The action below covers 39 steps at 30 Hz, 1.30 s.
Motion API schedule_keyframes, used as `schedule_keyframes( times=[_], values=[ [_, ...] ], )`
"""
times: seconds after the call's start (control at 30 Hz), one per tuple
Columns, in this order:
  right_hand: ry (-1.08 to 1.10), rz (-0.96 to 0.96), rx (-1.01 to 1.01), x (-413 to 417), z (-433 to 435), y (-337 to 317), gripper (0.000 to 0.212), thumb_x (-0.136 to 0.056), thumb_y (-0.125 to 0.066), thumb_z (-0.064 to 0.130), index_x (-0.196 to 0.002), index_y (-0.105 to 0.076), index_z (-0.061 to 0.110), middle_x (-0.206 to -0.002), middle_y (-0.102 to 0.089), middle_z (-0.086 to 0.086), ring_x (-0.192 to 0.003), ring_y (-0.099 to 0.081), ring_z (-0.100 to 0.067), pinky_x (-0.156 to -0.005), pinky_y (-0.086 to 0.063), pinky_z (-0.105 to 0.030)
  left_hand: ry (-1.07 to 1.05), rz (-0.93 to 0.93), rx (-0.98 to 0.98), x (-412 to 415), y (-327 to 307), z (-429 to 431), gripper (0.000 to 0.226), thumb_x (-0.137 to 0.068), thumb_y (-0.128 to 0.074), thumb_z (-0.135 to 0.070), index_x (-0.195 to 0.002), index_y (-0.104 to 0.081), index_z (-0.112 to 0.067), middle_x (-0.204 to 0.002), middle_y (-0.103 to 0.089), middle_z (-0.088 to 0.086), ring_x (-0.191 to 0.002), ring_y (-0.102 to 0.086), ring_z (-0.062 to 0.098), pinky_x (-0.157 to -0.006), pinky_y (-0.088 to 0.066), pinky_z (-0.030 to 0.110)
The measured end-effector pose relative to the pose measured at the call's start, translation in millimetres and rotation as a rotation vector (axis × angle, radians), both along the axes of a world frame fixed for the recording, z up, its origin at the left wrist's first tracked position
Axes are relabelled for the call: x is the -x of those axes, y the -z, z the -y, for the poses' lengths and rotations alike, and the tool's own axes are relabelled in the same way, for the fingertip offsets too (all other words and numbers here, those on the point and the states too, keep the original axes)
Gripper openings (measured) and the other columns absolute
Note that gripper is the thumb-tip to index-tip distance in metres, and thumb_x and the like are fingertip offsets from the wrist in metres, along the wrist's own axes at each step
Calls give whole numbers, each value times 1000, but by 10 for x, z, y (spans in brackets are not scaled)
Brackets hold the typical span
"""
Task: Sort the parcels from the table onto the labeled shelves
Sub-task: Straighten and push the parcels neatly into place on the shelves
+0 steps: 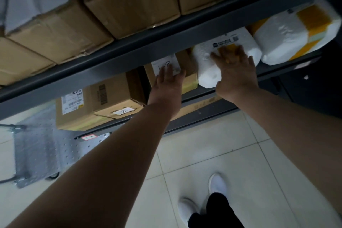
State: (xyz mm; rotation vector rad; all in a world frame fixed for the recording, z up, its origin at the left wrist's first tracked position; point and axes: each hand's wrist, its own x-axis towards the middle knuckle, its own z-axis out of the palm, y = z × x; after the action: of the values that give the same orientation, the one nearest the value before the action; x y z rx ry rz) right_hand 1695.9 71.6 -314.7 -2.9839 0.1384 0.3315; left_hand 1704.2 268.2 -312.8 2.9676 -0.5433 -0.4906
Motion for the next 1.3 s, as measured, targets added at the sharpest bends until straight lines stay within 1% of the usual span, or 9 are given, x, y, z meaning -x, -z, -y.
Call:
schedule_keyframes(
  times=[0.37,0.5,0.57,0.67,0.8,0.93,1.0,1.2,1.3],
  values=[
    [-45,10,-20,116,-290,73,102,-77,-64,23,-151,5,37,-160,5,8,-143,11,-40,-113,-21,-49,-42,-24,14,51,-47,-269,90,-80,-53,13,-153,-18,-27,-163,1,8,-149,5,29,-118,-20,47],
    [-68,-4,-38,106,-338,116,103,-80,-63,26,-150,12,35,-160,15,6,-142,21,-40,-116,-10,-48,-80,-48,8,74,-79,-257,86,-82,-54,11,-152,-19,-24,-162,-1,11,-149,5,31,-118,-20,48],
    [-82,-7,-55,146,-308,130,106,-80,-62,23,-149,18,33,-158,23,3,-140,26,-38,-116,1,-48,-84,-81,-8,83,-127,-232,89,-82,-55,9,-153,-12,-23,-162,3,11,-149,7,30,-119,-16,48],
    [-43,9,-101,289,-211,101,115,-76,-65,19,-147,25,29,-156,29,0,-141,27,-32,-116,6,-47,-41,-70,-12,122,-222,-106,95,-84,-57,4,-154,1,-22,-162,4,11,-149,6,29,-120,-11,43],
    [55,-32,-96,515,204,23,114,-79,-65,21,-147,25,27,-155,30,1,-142,27,-27,-113,11,-43,66,-30,7,221,-260,357,95,-87,-59,-4,-155,6,-20,-162,6,11,-149,4,28,-120,-17,41],
    [144,-58,-56,663,869,-77,102,-80,-61,20,-152,12,19,-159,17,-4,-145,18,-29,-119,1,-47,131,-22,0,229,-227,951,96,-87,-62,-6,-155,4,-20,-161,11,12,-149,10,27,-121,-12,37],
    [170,-73,-43,658,1159,-108,100,-81,-61,21,-152,10,18,-159,16,-5,-145,17,-29,-118,1,-48,162,-14,-18,208,-206,1196,96,-87,-62,-7,-155,4,-22,-161,12,11,-148,11,27,-121,-9,37],
    [221,-69,-32,108,1745,-125,106,-80,-59,8,-150,19,22,-157,24,-4,-142,26,-29,-118,6,-49,175,25,-149,-126,-213,1562,101,-85,-60,-5,-153,9,-33,-161,16,8,-147,13,34,-119,-14,45],
    [223,-17,-64,-102,1868,-77,107,-78,-63,6,-152,11,23,-159,18,-4,-144,20,-30,-118,3,-49,145,-22,-201,-154,-176,1617,97,-87,-61,-11,-154,6,-32,-161,15,8,-147,13,35,-119,-15,47]
  ],
)
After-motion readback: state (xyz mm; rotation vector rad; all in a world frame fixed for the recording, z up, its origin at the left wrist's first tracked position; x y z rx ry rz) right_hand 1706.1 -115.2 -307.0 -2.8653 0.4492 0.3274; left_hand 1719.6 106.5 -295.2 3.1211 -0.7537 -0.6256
